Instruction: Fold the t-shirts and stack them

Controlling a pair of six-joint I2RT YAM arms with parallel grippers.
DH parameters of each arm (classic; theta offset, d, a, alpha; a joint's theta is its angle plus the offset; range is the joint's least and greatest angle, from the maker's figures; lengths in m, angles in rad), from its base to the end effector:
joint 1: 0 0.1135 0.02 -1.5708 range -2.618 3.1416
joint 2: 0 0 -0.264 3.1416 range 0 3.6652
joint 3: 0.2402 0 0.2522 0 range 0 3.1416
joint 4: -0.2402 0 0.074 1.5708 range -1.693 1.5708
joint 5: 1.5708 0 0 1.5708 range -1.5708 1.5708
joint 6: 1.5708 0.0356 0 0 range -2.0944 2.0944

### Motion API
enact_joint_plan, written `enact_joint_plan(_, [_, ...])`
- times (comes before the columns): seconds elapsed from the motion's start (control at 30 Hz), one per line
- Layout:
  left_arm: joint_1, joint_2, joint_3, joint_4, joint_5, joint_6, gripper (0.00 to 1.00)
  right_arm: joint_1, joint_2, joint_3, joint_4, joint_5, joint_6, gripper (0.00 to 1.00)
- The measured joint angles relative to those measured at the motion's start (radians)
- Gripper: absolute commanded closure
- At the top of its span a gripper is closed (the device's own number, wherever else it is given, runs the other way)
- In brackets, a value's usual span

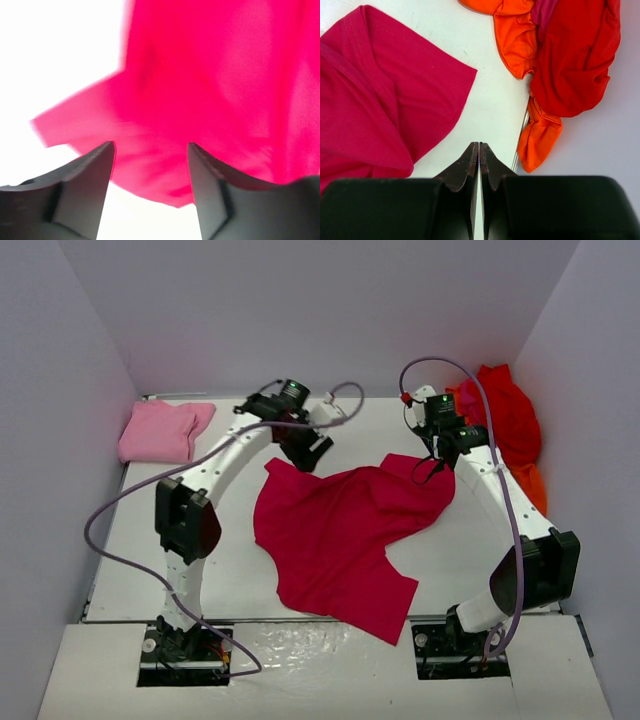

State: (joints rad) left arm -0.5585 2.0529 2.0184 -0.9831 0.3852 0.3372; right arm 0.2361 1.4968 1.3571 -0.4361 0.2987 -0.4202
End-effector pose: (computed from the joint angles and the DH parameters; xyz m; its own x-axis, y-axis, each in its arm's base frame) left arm 0.3707 -0.2474 0.3079 -0.4631 0.6509 -0.6016 0.8602 0.4937 -0.1279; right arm 0.3350 0.0698 0.3433 -0.4901 -0.5189 -0.7004 -0.2010 0.8491 -0.4885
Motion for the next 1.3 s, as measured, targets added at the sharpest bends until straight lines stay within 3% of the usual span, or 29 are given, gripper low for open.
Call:
enact_joint_plan(0.13, [0.159, -0.049, 0.084, 0.065, -0.058, 0.055, 0.42, 0.001, -0.003, -0.021, 0.011, -0.001, 0.001, 0.97])
enact_joint_plan(0.27, [0.256, -0.053, 0.039, 0.064, -0.067, 0.183, 0.42, 0.001, -0.004, -0.040, 0.013, -0.002, 0.001, 0.97])
enact_joint_plan(0.47, [0.231, -0.058, -0.231, 0.111, -0.137, 0.384, 0.42, 0.001, -0.005, -0.041, 0.015, -0.001, 0.001, 0.97])
enact_joint_plan(0.67, [0.198, -0.063, -0.403, 0.193, -0.188, 0.531, 0.43, 0.001, -0.005, -0.041, 0.021, -0.001, 0.002, 0.97])
enact_joint_plan(1.3, [0.198, -0.037, -0.496, 0.505, -0.301, 0.812, 0.44, 0.001, 0.070, -0.057, 0.029, 0.009, 0.001, 0.98])
